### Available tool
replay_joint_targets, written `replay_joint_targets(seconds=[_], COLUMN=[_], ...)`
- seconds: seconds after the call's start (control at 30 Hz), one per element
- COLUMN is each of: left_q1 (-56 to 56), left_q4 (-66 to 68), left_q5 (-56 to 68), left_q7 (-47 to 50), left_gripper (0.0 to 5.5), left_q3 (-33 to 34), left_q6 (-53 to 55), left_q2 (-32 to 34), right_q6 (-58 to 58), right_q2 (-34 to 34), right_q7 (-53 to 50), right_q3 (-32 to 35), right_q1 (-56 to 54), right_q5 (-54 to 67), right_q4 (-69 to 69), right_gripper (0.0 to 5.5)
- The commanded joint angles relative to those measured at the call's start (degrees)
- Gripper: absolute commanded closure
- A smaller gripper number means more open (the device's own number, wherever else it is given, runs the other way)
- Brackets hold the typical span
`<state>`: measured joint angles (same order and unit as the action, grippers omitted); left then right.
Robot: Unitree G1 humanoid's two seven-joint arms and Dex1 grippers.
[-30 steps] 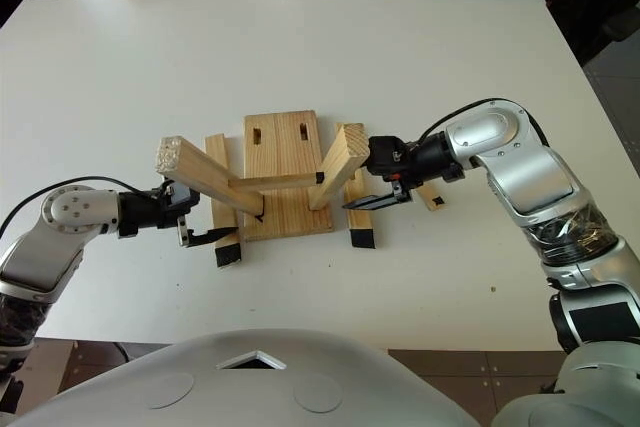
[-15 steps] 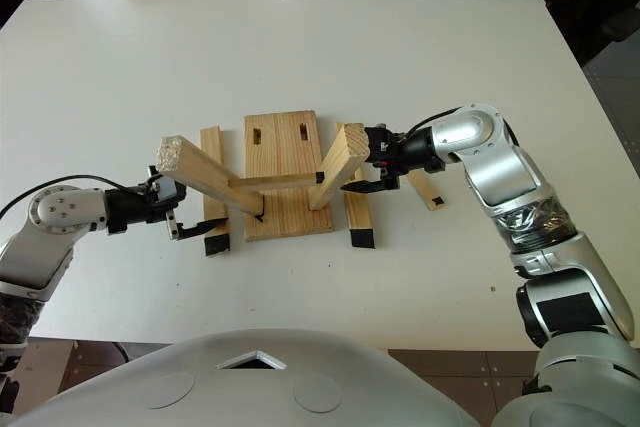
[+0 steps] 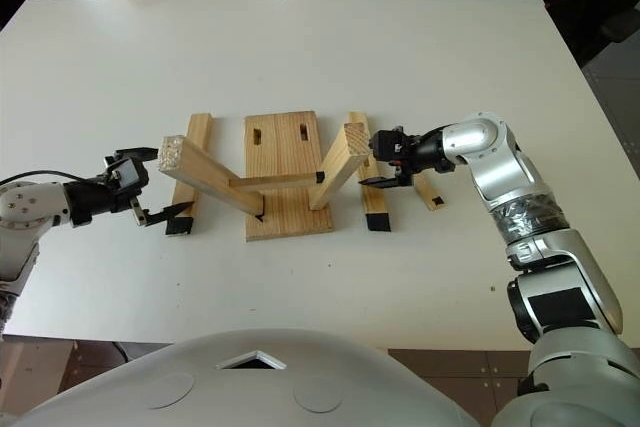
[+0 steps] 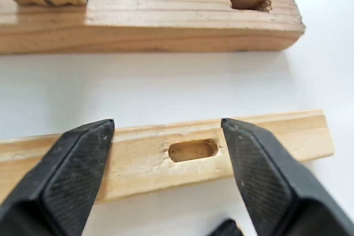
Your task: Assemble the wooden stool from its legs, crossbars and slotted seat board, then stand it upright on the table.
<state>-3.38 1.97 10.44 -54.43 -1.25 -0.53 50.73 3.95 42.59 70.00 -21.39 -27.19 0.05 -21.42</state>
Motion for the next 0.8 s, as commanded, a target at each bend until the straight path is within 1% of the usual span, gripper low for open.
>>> replay_joint_targets(seconds=[0.03, 0.1, 0.17, 0.3, 0.4, 0.5, 0.57, 0.7, 0.8], left_q1=[-0.29, 0.92, 1.97, 2.86, 3.79, 3.98, 3.82, 4.54, 2.25], left_q4=[-4.93, -12.57, -16.05, -15.14, -12.05, -8.46, -9.58, -13.50, -18.63], left_q5=[4.11, 15.01, 21.72, 22.04, 20.19, 17.59, 17.45, 18.61, 19.39], left_q7=[-0.29, -0.28, -0.33, 0.03, 1.17, 2.11, 2.37, 4.02, 4.00], left_gripper=[0.10, 0.10, 0.10, 0.10, 0.10, 0.10, 0.10, 0.10, 0.10], left_q3=[1.08, 4.52, 7.72, 9.01, 6.96, 4.15, 1.29, -3.42, -5.73], left_q6=[6.36, 14.16, 19.17, 21.32, 21.61, 20.56, 21.20, 24.06, 25.94], left_q2=[-1.81, -3.93, -4.44, -4.09, -6.61, -9.85, -12.92, -18.56, -19.72], right_q6=[-1.51, -5.04, -9.96, -17.76, -18.59, -17.79, -18.27, -19.60, -19.20], right_q2=[3.35, 3.72, 3.99, 6.93, 11.29, 14.80, 15.19, 12.31, 10.03], right_q7=[2.43, 3.95, 4.85, 7.01, 10.57, 15.77, 17.59, 17.08, 14.52], right_q3=[2.54, 5.16, 8.32, 12.66, 13.57, 12.79, 11.40, 6.26, 1.62], right_q1=[2.56, 3.04, 2.62, 4.25, 9.47, 14.82, 17.25, 19.50, 21.34], right_q5=[1.02, 5.02, 9.47, 15.74, 16.83, 18.27, 19.04, 17.51, 14.28], right_q4=[2.51, 7.28, 12.06, 20.73, 24.98, 27.85, 30.58, 34.90, 36.78], right_gripper=[1.93, 1.93, 1.93, 1.93, 1.93, 1.93, 1.93, 1.93, 1.93])
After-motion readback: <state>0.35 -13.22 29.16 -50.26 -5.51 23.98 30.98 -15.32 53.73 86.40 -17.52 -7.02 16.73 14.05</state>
